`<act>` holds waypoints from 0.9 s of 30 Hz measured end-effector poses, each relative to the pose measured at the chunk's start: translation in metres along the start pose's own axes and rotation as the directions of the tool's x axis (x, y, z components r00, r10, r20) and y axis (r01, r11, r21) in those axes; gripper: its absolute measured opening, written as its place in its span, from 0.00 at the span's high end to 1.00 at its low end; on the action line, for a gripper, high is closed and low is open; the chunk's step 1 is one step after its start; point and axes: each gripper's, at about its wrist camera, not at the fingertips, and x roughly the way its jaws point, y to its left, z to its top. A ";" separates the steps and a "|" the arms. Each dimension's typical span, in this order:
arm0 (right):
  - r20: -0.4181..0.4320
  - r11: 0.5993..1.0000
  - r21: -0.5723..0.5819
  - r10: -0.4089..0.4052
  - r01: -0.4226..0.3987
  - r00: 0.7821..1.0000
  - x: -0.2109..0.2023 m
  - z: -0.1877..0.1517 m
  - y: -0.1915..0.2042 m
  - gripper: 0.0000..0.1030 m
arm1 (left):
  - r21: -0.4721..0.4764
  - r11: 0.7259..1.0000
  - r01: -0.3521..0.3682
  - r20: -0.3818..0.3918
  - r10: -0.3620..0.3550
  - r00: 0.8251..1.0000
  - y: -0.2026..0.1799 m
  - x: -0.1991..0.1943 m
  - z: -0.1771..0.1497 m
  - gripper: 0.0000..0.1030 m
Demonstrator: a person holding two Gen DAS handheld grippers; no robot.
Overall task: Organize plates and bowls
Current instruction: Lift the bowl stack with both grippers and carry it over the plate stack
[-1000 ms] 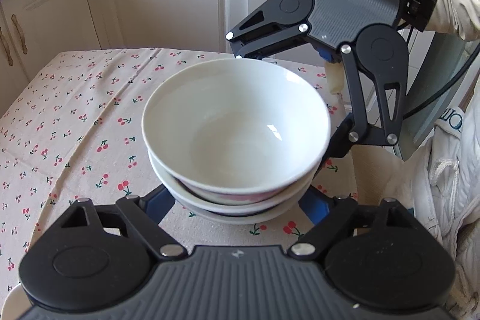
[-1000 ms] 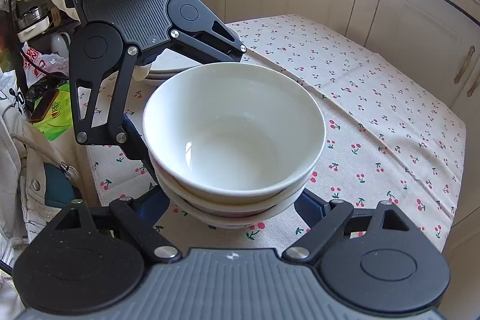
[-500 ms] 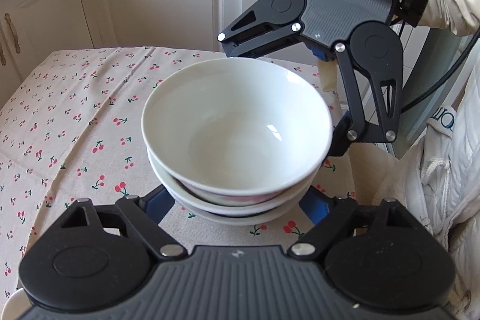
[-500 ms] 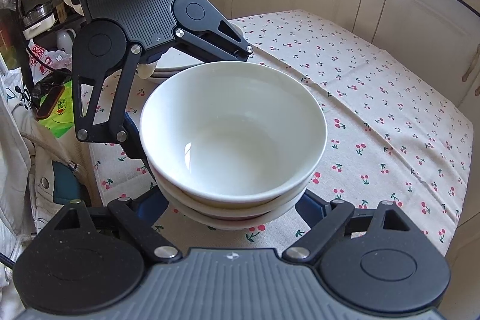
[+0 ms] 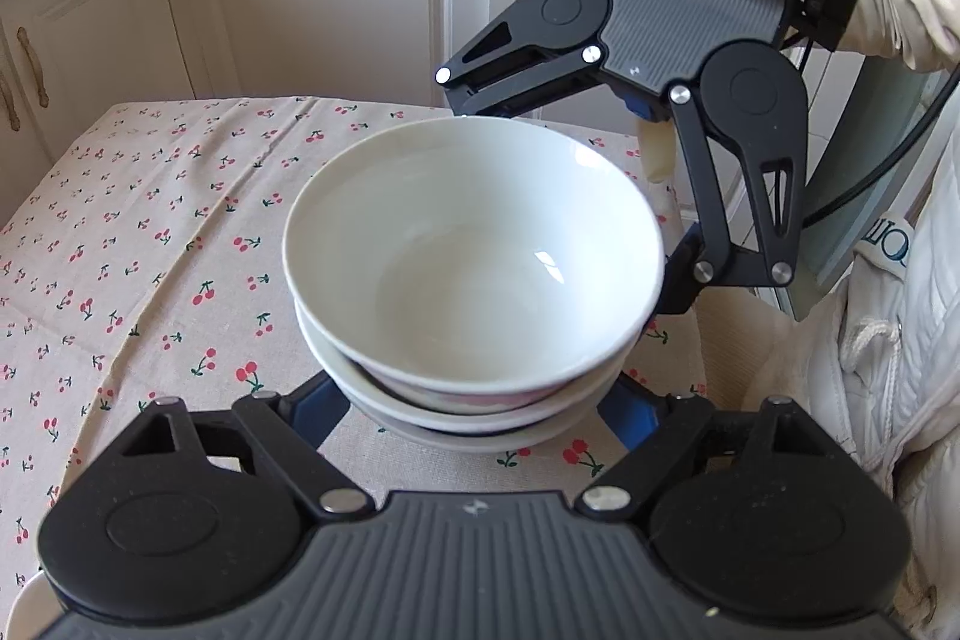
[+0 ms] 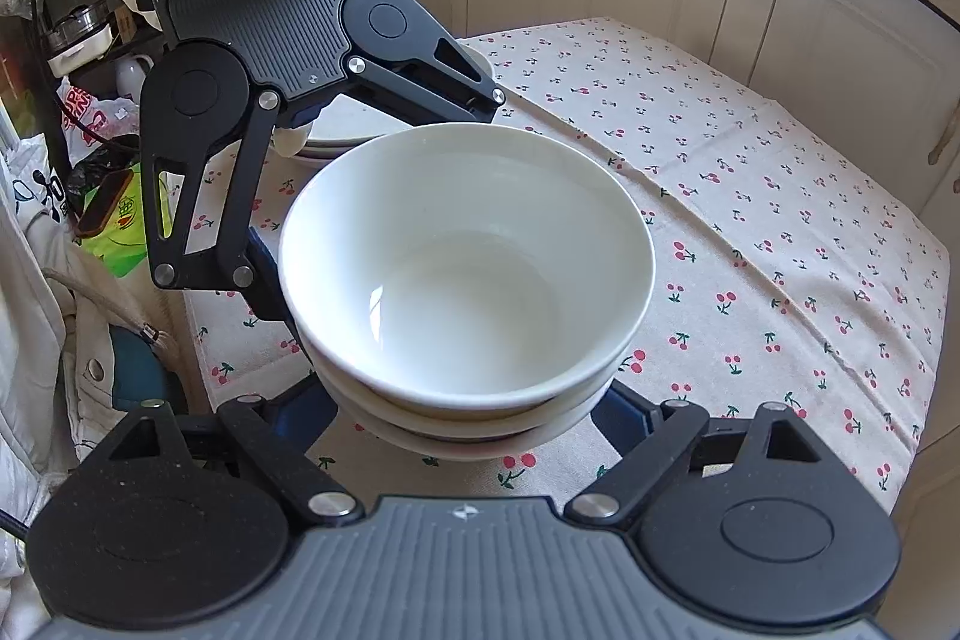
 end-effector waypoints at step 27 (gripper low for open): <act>0.019 0.983 -0.182 0.015 -0.012 1.000 -0.011 0.074 0.044 0.09 | -0.066 0.984 -0.164 0.055 0.167 0.984 -0.017 -0.087 -0.029 0.15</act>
